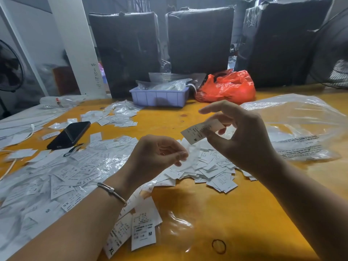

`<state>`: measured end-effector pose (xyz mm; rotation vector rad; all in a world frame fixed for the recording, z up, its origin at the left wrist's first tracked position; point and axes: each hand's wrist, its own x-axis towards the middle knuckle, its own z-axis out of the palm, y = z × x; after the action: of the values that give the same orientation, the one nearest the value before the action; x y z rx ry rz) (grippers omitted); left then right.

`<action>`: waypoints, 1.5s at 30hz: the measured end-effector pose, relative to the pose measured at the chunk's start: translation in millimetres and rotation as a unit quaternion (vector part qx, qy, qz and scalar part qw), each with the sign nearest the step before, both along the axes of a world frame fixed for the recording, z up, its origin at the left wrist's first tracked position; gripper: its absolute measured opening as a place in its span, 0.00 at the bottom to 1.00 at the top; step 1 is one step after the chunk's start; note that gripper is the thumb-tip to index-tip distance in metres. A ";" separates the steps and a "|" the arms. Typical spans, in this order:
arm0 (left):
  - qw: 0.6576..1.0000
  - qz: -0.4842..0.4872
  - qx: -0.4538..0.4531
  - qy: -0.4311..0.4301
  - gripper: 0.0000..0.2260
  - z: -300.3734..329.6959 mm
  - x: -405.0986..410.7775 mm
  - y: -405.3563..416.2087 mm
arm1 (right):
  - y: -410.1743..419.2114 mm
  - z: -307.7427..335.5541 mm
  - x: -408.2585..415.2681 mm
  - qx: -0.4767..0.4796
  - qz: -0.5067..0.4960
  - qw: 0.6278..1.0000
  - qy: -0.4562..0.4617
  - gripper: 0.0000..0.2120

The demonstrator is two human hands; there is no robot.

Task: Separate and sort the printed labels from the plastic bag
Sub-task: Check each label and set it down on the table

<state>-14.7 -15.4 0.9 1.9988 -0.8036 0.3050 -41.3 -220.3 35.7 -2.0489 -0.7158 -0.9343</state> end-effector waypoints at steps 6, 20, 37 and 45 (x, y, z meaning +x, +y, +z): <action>1.000 -0.009 0.002 -0.008 0.11 0.4 0.1 0.4 | -3.8 -2.0 4.7 -0.075 -0.031 0.997 0.000 0.06; 0.997 -0.021 -0.027 0.063 0.11 -1.5 0.8 -2.4 | -1.2 -9.9 11.7 -0.066 0.063 0.983 0.159 0.06; 0.985 -0.007 -0.063 0.160 0.09 2.4 -0.4 -2.8 | -4.1 -12.7 16.5 0.133 0.113 0.961 0.217 0.04; 0.981 -0.008 -0.071 0.182 0.12 1.2 0.3 -4.1 | 2.6 -18.2 15.3 0.101 0.146 0.950 0.258 0.05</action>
<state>-14.4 -19.5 2.2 1.8394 -0.5487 -0.0172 -26.0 -217.7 17.5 -1.8258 -0.5826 -0.2665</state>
